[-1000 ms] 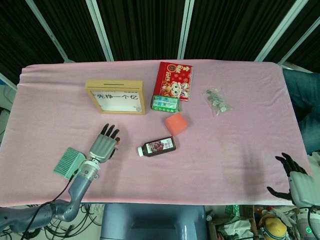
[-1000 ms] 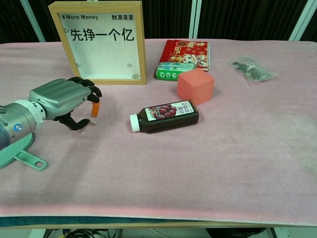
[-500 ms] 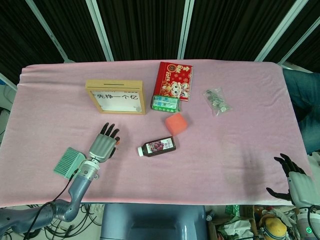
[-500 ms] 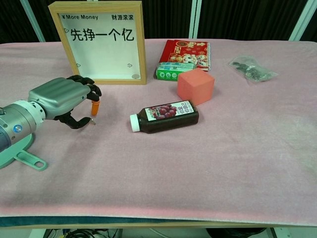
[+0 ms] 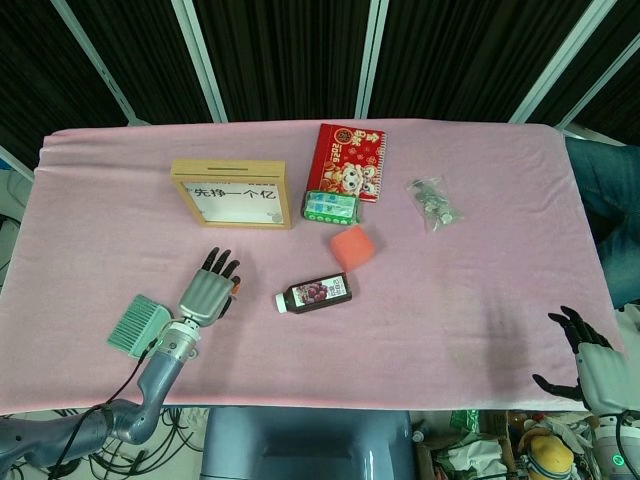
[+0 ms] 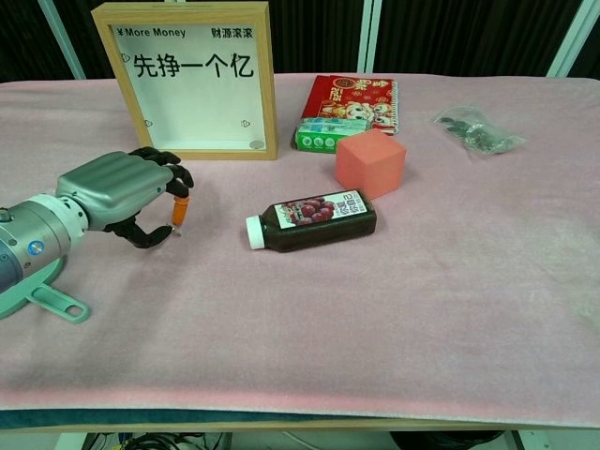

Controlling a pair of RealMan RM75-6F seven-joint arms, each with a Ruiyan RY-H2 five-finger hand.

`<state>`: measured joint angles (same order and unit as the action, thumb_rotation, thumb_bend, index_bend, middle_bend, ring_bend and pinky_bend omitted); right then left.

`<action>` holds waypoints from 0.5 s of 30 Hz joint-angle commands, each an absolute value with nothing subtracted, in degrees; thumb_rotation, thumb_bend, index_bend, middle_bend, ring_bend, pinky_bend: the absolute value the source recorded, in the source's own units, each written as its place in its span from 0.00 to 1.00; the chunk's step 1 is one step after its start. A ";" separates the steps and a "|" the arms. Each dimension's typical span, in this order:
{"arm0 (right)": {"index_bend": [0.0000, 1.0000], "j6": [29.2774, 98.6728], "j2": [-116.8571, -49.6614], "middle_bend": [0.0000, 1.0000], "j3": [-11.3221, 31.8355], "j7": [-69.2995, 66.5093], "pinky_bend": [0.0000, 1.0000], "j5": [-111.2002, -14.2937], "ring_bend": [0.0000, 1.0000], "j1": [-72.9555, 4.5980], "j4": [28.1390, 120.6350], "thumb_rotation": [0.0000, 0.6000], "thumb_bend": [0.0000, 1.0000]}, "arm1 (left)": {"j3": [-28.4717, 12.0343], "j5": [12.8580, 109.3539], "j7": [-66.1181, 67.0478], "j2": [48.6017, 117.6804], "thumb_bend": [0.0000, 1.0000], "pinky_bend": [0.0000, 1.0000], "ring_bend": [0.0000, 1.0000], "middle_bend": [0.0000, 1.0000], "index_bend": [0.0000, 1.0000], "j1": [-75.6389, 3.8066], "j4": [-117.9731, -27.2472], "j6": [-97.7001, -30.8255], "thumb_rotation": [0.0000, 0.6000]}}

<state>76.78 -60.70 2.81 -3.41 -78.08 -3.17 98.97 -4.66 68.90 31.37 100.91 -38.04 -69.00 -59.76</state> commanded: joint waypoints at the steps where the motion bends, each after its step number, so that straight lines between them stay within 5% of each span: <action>1: 0.17 76.81 -60.69 0.05 2.84 -3.47 0.20 -78.00 0.14 -3.16 98.96 1.00 0.07 | -4.75 68.97 31.32 101.09 0.43 0.00 0.00 0.18 0.54 -37.99 -68.75 -59.80 1.00; 15: 0.19 76.29 -60.54 0.08 2.67 -3.35 0.20 -77.84 0.14 -3.35 99.04 1.00 0.07 | -5.25 69.27 31.70 101.71 0.44 0.00 0.00 0.19 0.56 -37.83 -67.75 -60.20 1.00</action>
